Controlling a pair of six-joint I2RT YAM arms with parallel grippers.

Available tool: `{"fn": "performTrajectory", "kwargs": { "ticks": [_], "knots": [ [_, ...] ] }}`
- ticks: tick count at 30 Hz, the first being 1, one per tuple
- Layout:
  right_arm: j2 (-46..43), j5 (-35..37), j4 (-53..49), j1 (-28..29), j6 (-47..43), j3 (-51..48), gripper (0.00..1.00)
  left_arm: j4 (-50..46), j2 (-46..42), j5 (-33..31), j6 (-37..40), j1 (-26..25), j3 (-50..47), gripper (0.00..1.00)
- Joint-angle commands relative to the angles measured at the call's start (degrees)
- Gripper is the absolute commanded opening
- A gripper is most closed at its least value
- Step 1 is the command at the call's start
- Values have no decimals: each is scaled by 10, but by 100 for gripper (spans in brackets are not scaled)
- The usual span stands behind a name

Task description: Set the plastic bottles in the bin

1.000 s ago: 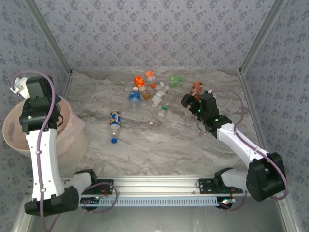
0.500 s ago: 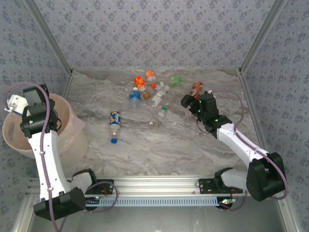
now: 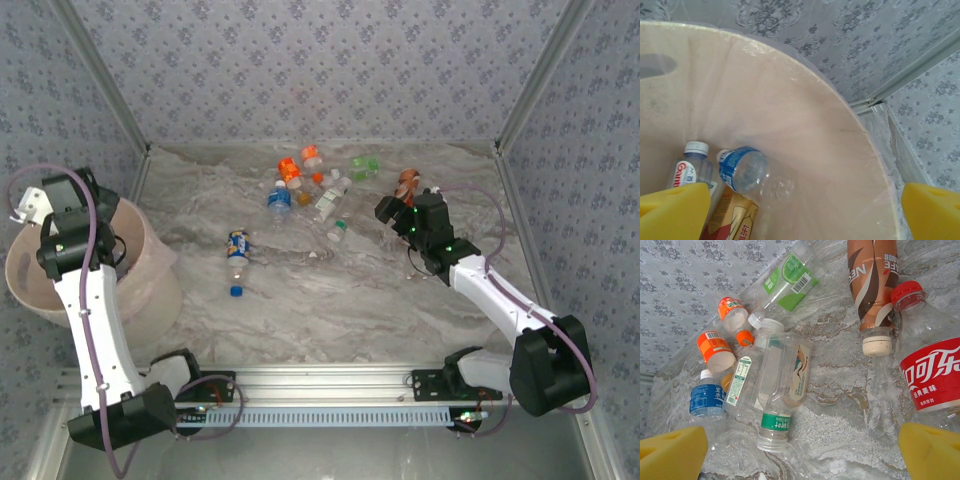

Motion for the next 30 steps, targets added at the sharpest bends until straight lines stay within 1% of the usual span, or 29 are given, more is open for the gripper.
{"fn": "performTrajectory", "kwargs": {
  "ticks": [1, 3, 7, 10, 12, 16, 17, 20, 22, 26, 29, 30],
  "knots": [
    [-11, -2, -10, -3, -11, -3, 100, -3, -8, 40, 23, 2, 23, 98],
    [-11, -2, -10, -3, -11, -3, 100, -3, -13, 55, 26, 2, 27, 98],
    [-11, -3, -7, -3, -11, -3, 100, -7, -29, 58, 40, -3, 39, 98],
    [-11, -2, -4, -3, -12, -4, 100, -13, -34, 70, 71, -30, 62, 98],
    [-8, -2, -3, -3, -11, -4, 100, -15, -30, 67, 109, -74, 83, 98],
    [-3, 1, 4, -3, -11, 0, 100, -51, 6, -45, 156, -213, 136, 98],
    [-2, 3, 7, -3, -11, 1, 100, -61, 23, -64, 166, -242, 150, 98],
    [-2, 1, 7, -2, -11, 1, 100, -83, 71, -84, 191, -301, 178, 98],
    [-5, 1, 1, -2, -11, 1, 100, -85, 97, -71, 207, -330, 185, 98],
    [-12, -4, -14, -3, -13, -1, 100, -77, 143, 7, 236, -373, 188, 98],
    [-13, -1, -21, -6, -38, 2, 100, -80, 179, 76, 250, -384, 191, 98],
    [-11, -7, -23, -9, -49, 4, 100, -81, 189, 89, 250, -384, 191, 98]
  ]
}}
